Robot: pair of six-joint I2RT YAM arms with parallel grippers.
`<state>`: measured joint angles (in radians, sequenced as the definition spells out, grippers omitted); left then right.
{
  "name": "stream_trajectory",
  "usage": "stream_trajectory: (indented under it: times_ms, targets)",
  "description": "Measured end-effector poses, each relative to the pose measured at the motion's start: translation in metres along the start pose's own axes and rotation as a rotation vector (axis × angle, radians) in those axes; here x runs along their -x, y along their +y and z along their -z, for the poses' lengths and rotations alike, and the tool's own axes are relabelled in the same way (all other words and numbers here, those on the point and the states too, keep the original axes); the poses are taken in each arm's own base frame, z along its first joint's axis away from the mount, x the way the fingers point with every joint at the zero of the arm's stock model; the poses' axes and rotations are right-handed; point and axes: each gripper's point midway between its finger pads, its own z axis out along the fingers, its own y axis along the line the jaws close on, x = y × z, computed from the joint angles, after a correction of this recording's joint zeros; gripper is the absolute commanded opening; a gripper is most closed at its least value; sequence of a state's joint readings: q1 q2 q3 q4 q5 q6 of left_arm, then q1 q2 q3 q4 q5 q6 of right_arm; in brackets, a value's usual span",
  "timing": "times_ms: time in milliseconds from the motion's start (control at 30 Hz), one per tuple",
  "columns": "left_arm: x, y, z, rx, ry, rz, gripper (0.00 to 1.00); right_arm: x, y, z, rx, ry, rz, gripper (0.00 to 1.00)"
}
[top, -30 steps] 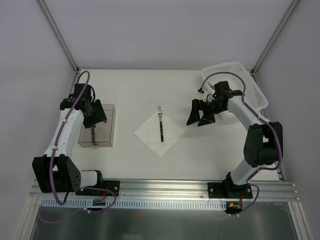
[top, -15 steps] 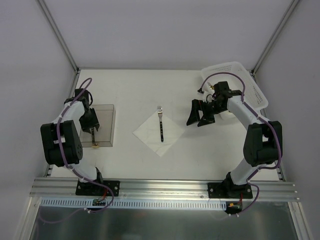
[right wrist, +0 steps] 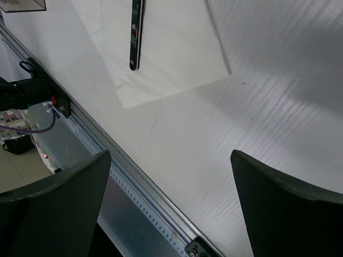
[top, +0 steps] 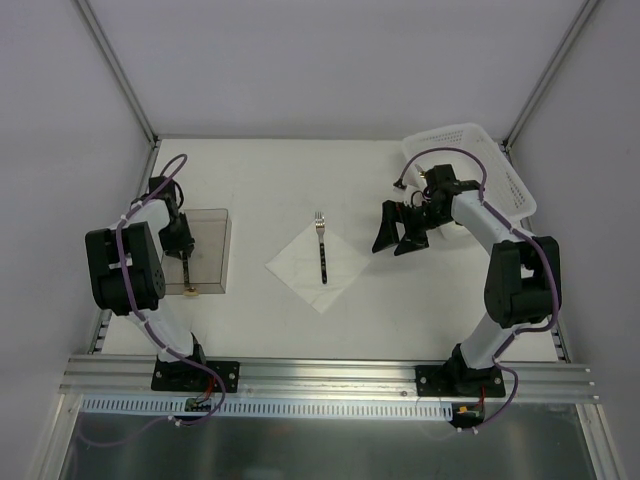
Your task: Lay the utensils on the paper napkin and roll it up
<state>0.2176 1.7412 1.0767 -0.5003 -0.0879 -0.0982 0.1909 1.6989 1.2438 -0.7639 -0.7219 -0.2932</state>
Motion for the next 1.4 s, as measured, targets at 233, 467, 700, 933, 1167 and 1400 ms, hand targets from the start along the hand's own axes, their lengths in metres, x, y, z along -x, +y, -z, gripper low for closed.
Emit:
stream_trajectory:
  times_ms: [233, 467, 700, 933, 1167, 1400]
  targets:
    - [0.005, -0.004, -0.004, -0.018, -0.011, -0.012, 0.15, 0.000, 0.000, 0.000, 0.000, 0.002, -0.002, 0.99]
    - [0.005, -0.011, 0.005, -0.067, -0.031, 0.002, 0.00, 0.000, 0.000, 0.000, 0.000, 0.002, -0.002, 0.99]
    - [0.035, -0.033, 0.081, -0.188, -0.211, 0.050, 0.00, 0.000, 0.000, 0.000, 0.000, 0.001, -0.002, 0.99]
    - [0.083, -0.121, 0.204, -0.370, -0.447, -0.038, 0.00, 0.000, -0.001, 0.000, -0.004, 0.001, -0.001, 0.99]
    - [0.031, -0.266, 0.220, -0.552, -0.312, -0.197, 0.00, 0.002, -0.004, 0.002, -0.007, -0.008, -0.008, 0.99]
    - [-0.055, -0.347, 0.121, -0.419, -0.016, -0.287, 0.00, 0.006, -0.013, 0.009, -0.016, -0.032, -0.033, 0.99]
